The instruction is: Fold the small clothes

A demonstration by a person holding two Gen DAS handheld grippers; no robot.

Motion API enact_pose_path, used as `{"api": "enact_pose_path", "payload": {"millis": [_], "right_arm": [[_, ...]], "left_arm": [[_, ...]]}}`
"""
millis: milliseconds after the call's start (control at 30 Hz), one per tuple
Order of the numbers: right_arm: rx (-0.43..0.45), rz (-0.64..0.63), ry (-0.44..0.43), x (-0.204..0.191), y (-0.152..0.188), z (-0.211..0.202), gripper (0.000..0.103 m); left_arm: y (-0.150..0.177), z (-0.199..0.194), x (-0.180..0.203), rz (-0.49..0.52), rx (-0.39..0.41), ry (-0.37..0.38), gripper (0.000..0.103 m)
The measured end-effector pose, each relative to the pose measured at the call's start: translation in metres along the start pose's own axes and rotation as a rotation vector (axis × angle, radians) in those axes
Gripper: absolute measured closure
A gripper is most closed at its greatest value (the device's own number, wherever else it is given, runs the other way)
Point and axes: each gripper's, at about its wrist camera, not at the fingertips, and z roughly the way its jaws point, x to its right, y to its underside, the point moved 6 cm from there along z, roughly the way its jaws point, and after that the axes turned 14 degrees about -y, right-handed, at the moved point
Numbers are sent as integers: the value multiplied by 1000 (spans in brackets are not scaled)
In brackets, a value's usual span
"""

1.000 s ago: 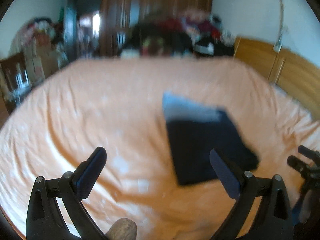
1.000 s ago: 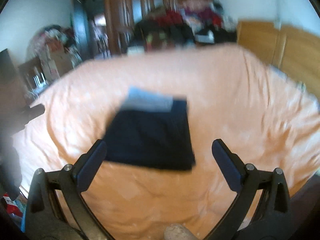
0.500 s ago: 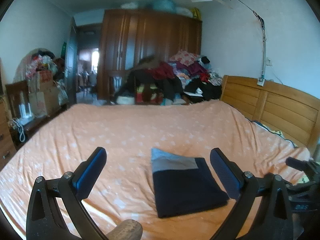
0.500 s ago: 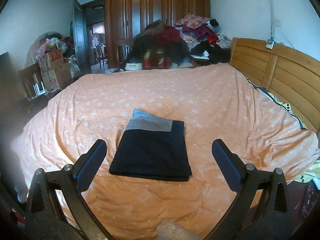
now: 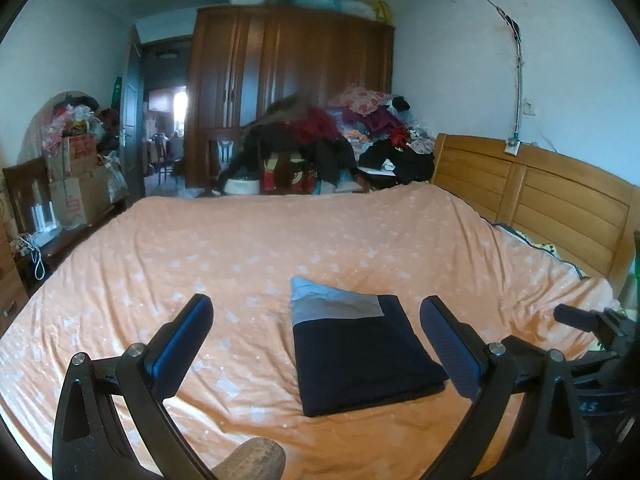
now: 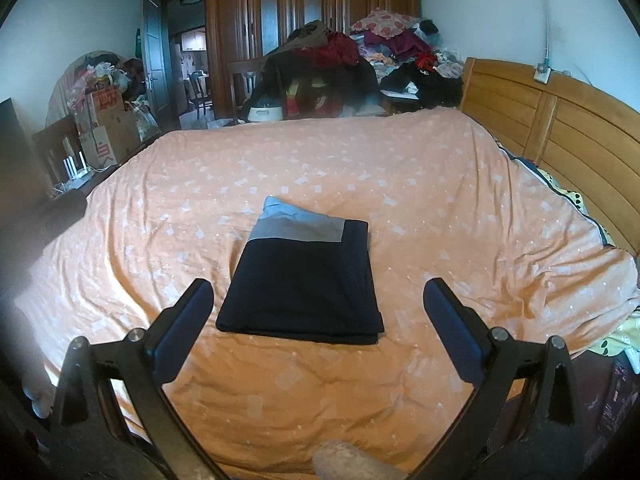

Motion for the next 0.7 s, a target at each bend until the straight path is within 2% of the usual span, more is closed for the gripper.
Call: {"api": "enact_pose_path", "payload": {"millis": [700], "right_arm": [[-25, 28, -14, 3, 5, 13, 1]], "left_arm": [[4, 9, -5, -24, -32, -5, 0]]}}
